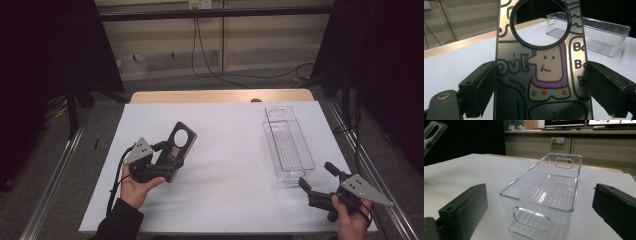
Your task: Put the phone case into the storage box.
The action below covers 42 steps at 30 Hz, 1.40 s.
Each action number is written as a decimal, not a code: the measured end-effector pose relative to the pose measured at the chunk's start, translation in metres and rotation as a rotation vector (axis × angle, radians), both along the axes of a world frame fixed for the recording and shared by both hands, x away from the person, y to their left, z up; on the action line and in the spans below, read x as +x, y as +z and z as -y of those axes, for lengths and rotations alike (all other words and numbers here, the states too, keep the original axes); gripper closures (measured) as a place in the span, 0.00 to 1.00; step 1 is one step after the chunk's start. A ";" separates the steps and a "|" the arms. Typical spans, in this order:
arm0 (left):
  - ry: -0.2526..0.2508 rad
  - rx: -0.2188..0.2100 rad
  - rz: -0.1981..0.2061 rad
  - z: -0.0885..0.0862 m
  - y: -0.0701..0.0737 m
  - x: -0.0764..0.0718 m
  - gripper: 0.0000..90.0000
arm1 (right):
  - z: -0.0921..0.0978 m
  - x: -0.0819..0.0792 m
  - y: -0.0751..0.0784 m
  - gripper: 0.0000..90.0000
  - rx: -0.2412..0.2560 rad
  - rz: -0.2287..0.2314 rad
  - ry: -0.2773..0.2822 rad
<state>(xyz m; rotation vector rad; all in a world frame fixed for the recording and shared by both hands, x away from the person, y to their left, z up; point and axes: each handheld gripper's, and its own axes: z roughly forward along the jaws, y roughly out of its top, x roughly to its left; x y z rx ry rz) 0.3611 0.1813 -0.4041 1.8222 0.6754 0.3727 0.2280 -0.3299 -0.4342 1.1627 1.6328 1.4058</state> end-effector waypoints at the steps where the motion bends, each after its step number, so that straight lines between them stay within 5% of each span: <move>1: -0.004 0.005 0.000 0.001 0.000 0.000 0.14 | 0.000 0.000 0.000 0.00 -0.001 0.000 -0.002; 15: -0.123 -0.017 -0.040 0.026 0.002 -0.008 0.14 | -0.003 0.002 0.002 0.00 0.007 0.007 0.008; 31: -0.229 -0.046 -0.060 0.043 0.001 -0.016 0.14 | -0.018 0.010 0.010 0.00 0.006 0.015 0.087; 42: -0.252 -0.050 -0.064 0.042 -0.002 -0.017 0.14 | -0.042 0.018 0.020 0.00 -0.024 0.018 0.160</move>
